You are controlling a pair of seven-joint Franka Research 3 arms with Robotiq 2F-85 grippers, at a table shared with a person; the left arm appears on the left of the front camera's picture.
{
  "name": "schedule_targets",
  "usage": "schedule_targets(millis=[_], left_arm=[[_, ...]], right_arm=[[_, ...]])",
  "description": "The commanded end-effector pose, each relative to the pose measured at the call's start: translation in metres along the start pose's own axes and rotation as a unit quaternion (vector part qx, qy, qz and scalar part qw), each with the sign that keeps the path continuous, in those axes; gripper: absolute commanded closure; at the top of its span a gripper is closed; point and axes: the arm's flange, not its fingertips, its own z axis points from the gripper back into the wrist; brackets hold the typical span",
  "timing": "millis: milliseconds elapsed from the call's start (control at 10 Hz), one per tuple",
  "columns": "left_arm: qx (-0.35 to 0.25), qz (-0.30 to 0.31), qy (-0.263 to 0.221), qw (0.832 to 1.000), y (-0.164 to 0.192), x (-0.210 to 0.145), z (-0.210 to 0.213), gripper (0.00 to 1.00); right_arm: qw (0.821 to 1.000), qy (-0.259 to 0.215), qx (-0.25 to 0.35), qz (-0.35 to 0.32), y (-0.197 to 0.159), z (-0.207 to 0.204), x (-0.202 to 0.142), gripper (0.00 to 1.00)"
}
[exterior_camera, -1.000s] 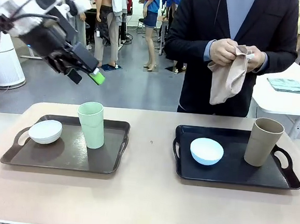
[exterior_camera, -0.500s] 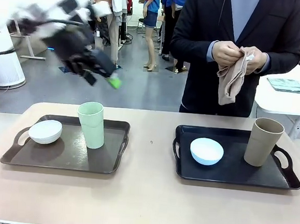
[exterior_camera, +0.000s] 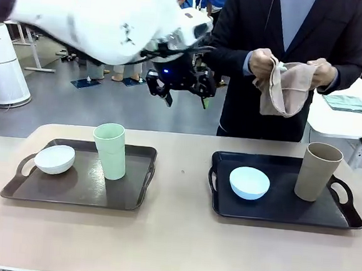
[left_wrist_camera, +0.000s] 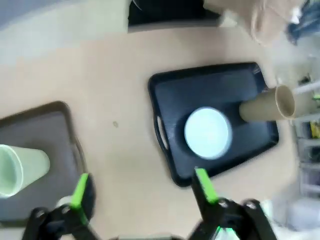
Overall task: Set up a tray with a mat and arrange the tableware.
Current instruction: Pick up the Picnic Bowl and Reusable plastic cup from the Handle tray in front of the human's position and hold them in the air.
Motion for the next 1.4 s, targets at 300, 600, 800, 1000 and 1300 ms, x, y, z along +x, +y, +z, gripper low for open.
schedule_targets(millis=[300, 600, 800, 1000, 1300], left_arm=[[0.000, 0.000, 0.000, 1.000, 0.000, 0.000, 0.000, 0.00], [0.012, 0.007, 0.000, 1.000, -0.012, 0.010, -0.006, 0.00], [-0.009, 0.111, 0.050, 0.993, -0.038, 0.017, -0.057, 0.00], [-0.033, 0.140, 0.112, 0.983, -0.069, 0.010, -0.096, 0.00], [-0.004, 0.095, 0.171, 0.981, -0.105, 0.004, -0.138, 0.00]], right_arm=[[1.000, 0.000, 0.000, 0.000, 0.000, 0.000, 0.000, 0.00], [1.000, -0.005, 0.012, 0.013, -0.010, 0.010, -0.003, 0.00], [0.986, -0.031, 0.071, 0.151, -0.066, -0.014, -0.011, 0.00], [0.986, -0.034, 0.075, 0.142, -0.100, -0.025, -0.034, 0.00], [0.984, -0.064, 0.076, 0.151, -0.119, -0.033, -0.064, 0.00]])
